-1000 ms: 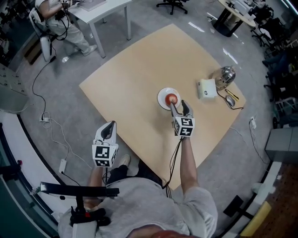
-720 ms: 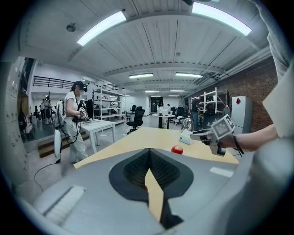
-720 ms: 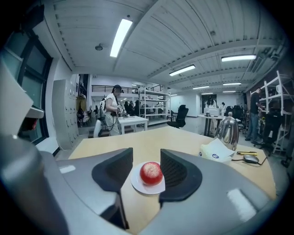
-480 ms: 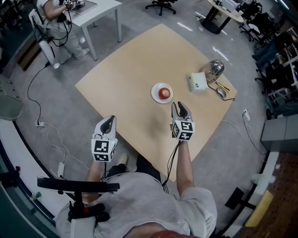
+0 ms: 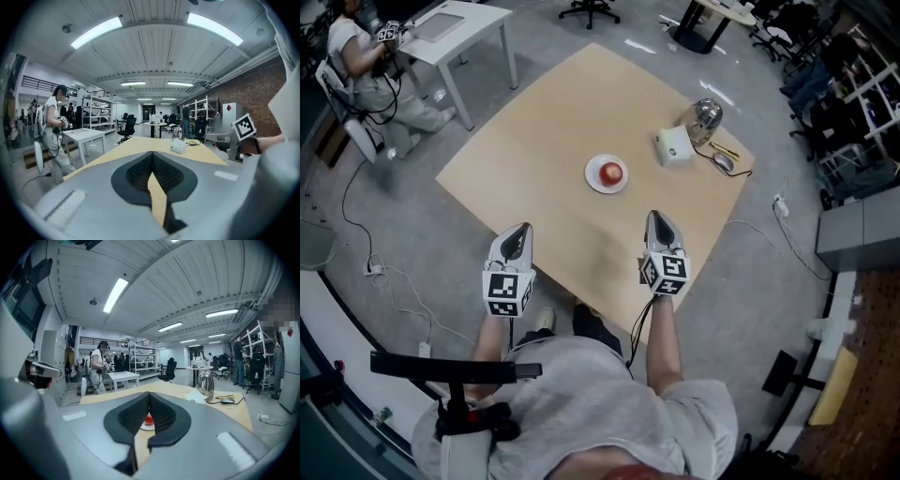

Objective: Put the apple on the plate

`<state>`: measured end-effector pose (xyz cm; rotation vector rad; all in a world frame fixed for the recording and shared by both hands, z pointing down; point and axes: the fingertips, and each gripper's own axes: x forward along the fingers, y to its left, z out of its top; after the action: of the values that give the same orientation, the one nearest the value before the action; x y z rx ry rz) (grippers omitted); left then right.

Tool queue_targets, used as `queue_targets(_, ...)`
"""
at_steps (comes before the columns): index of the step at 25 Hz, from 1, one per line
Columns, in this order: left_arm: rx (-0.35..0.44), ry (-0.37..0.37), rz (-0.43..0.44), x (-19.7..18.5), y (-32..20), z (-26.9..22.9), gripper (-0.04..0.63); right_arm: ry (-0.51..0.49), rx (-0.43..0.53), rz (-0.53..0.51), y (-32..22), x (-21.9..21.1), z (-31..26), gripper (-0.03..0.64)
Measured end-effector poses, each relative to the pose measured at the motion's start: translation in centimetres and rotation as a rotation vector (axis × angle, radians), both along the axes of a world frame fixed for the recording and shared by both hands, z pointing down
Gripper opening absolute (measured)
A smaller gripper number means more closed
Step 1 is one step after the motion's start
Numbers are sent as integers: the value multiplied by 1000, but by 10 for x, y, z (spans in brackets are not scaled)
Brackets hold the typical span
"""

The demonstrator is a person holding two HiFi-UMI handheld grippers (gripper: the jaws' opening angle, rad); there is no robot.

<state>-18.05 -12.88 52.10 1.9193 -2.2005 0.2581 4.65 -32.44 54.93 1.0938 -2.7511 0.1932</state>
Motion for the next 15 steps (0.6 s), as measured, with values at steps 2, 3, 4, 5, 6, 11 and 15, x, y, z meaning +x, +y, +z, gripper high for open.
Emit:
queue_targets(2,7,-3,28,14,0,-8,18,-12,-5,27,9,22,-7,6)
queue_targets(3,11,-6,42,22,0,-11,18,-17,-7,39,14,33,-11,6)
queue_targets(4,14,-8,56,30,0,-15,18,-20,-7,53,19,43,-13,6)
queue_targets(5,19,-10,70,35,-2,-17,18,-21,-7,68,24,53,-14,6)
queue_targets(6,24,-11,83,40,-3,-19,18,-21,-6,84,28,61,-15,6)
queue_targets(11,35,-11,149,56,-12,-21,18,-59,-16,172,47,95,-18,6)
queue_targets(15,46,-18,203,70,-20,-24,18,-73,-4,210,64,113,-23,6)
